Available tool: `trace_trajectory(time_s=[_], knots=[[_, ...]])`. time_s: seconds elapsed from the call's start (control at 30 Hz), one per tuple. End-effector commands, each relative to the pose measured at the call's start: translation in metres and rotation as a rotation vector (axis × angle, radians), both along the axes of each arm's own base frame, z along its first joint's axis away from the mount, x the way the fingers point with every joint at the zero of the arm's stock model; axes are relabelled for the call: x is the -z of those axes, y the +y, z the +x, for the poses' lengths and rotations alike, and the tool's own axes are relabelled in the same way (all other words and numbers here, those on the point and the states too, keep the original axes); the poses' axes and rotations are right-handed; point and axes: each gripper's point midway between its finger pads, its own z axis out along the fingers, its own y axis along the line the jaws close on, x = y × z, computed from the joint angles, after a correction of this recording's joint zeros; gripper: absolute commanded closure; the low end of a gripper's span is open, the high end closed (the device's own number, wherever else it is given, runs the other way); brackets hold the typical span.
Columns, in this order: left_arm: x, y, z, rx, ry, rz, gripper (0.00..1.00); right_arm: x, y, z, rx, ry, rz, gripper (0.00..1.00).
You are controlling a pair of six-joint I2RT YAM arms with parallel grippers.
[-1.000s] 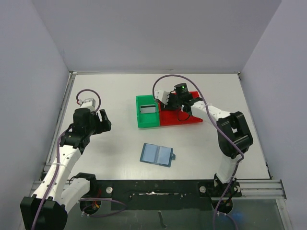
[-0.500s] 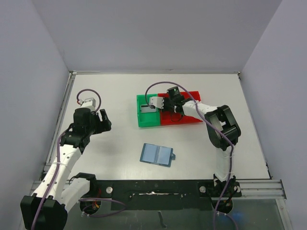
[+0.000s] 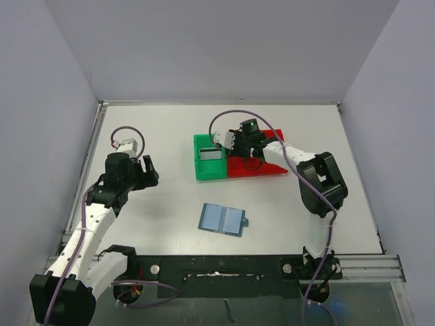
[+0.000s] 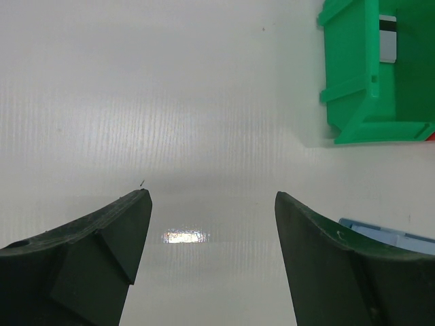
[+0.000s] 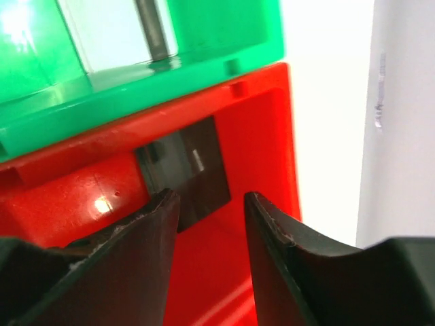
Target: Take the credit cards out of the card holder
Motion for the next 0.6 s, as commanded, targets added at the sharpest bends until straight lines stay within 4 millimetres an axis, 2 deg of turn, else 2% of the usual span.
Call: trace_trajectory(time_s=[0.0,0.13,0.2,0.23,0.27,0.3,0.37,0.43,0.53,0.57], knots=[[-0.017,-0.003,0.01,0.02,-0.076,-0.014,0.27,-0.084,0.007,0.005,0.029,-0.133,0.179,0.55],[-0.018,-0.005,0.009,0.03,-0.078,-0.022,0.27,-0.12,0.001,-0.001,0.092,-0.193,0.259,0.53],[-0.019,-0.007,0.009,0.035,-0.08,-0.027,0.27,-0.149,0.002,-0.01,0.133,-0.221,0.343,0.52],[-0.02,-0.007,0.009,0.037,-0.084,-0.028,0.27,-0.171,0.0,-0.02,0.17,-0.233,0.43,0.5],[-0.021,-0.007,0.009,0.038,-0.086,-0.029,0.27,-0.189,-0.001,-0.029,0.208,-0.238,0.52,0.45],[-0.022,-0.007,0.009,0.036,-0.09,-0.028,0.27,-0.203,-0.002,-0.038,0.255,-0.228,0.624,0.33],[-0.025,-0.006,0.009,0.032,-0.1,-0.028,0.27,-0.226,-0.006,-0.055,0.418,-0.125,0.887,0.0],[-0.026,-0.004,0.008,0.02,-0.109,-0.025,0.27,-0.227,0.0,-0.076,0.489,0.067,1.035,0.02],[-0.031,0.001,0.007,-0.004,-0.124,-0.016,0.27,-0.209,0.018,-0.105,0.625,0.392,1.208,0.02],[-0.032,0.002,0.007,-0.009,-0.128,-0.014,0.27,-0.205,0.027,-0.116,0.605,0.494,1.231,0.02]])
